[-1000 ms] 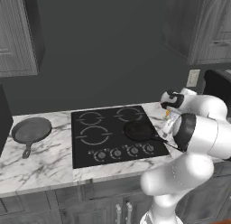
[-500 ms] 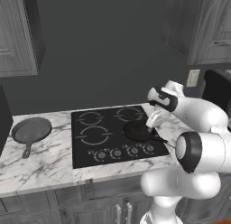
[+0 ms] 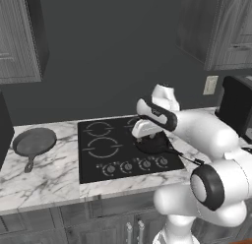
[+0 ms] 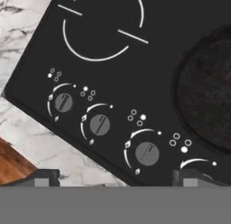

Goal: Place both pans onto different burners. Then place the mushroom and the shrimp on different pans.

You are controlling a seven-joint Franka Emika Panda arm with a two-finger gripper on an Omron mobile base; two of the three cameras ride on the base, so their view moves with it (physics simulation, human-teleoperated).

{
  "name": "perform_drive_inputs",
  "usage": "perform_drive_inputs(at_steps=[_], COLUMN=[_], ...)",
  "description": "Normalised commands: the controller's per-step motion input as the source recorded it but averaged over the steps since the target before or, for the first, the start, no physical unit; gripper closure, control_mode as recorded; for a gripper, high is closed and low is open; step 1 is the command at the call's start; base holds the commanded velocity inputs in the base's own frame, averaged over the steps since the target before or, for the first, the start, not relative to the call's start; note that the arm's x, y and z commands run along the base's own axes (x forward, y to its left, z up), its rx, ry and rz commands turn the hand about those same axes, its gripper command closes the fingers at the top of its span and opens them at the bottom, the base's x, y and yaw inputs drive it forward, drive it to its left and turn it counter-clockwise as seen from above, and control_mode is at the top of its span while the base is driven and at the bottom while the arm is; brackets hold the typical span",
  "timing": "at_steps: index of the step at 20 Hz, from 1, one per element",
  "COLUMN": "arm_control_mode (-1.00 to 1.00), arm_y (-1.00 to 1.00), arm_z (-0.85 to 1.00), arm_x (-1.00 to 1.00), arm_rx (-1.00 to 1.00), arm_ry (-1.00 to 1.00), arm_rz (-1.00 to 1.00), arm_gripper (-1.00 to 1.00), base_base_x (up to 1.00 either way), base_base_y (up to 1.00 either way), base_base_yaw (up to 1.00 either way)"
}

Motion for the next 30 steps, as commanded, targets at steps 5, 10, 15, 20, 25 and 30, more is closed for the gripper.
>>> perform_drive_inputs(at_steps=[5,10,15,20,25,30], arm_control_mode=[-1.0,-1.0,-1.0,-1.0,-1.0,-1.0], arm_y=[0.88,0.9,0.84,0.7,0.68,0.53], arm_z=[0.24,0.17,0.05,0.0,0.0,0.0], arm_x=[0.0,0.01,0.0,0.0,0.0,0.0], arm_rx=[-0.08,-0.08,-0.05,0.0,0.0,-0.02], arm_ry=[0.04,0.09,0.1,0.1,0.07,0.01], arm_rz=[-0.1,-0.03,-0.02,-0.01,-0.03,-0.04], arm_gripper=[-1.0,-1.0,-1.0,-1.0,-1.0,-1.0], base_base_x=[0.0,0.0,0.0,0.0,0.0,0.0], base_base_y=[0.0,0.0,0.0,0.0,0.0,0.0], base_base_yaw=[0.0,0.0,0.0,0.0,0.0,0.0])
